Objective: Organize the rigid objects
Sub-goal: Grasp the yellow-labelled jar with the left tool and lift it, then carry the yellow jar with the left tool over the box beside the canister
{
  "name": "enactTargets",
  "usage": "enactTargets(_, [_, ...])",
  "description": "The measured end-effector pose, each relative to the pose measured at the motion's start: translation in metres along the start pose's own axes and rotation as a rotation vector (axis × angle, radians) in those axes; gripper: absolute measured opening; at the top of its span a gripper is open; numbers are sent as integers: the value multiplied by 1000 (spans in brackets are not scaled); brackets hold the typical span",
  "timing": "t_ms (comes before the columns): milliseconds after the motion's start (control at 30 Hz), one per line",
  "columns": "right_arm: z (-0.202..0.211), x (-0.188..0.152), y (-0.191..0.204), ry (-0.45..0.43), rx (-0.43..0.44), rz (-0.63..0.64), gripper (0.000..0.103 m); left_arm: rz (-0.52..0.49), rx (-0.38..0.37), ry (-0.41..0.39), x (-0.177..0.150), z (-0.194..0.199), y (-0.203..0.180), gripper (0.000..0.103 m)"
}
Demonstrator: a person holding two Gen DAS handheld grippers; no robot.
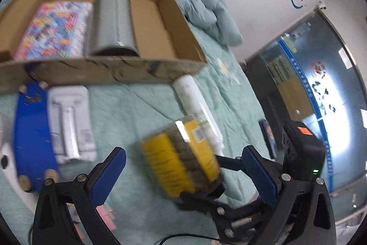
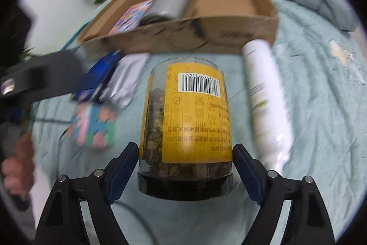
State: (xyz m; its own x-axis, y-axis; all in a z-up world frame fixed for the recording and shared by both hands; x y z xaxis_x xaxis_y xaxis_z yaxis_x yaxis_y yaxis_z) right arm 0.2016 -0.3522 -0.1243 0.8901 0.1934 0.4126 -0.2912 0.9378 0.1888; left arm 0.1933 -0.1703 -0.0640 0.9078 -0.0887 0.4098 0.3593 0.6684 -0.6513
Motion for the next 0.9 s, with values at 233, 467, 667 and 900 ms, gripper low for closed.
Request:
enactTargets(233, [24,4,-15,21,187,-74,84,36,-37,107,-4,-29,0,93])
enactTargets(467, [-9,2,-19,110,198,-106,83,62,15,152,-9,-55,8,83])
enactTargets(667, [-23,5,-8,123,194,-96,87,97,57,174,-7,-68,21,83])
enactTargets(900, [-29,10,-4,108,140,-85,88,98,49,162,-5,-68,22,83])
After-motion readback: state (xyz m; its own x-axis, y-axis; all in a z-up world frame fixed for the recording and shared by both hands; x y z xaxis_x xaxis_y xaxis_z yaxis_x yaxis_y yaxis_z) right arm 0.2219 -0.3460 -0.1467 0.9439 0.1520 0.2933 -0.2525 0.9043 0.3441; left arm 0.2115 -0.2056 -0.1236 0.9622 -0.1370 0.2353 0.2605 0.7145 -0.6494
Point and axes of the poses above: each gripper's, at about its wrist camera, not at the fingertips, and z roughly against the way its jaws point, y to its left, x to its top, the point moved 5 cm from there along -z, roughly the way its jaws point, and after that the axes turned 3 degrees about -x, right-handed, at the moved point
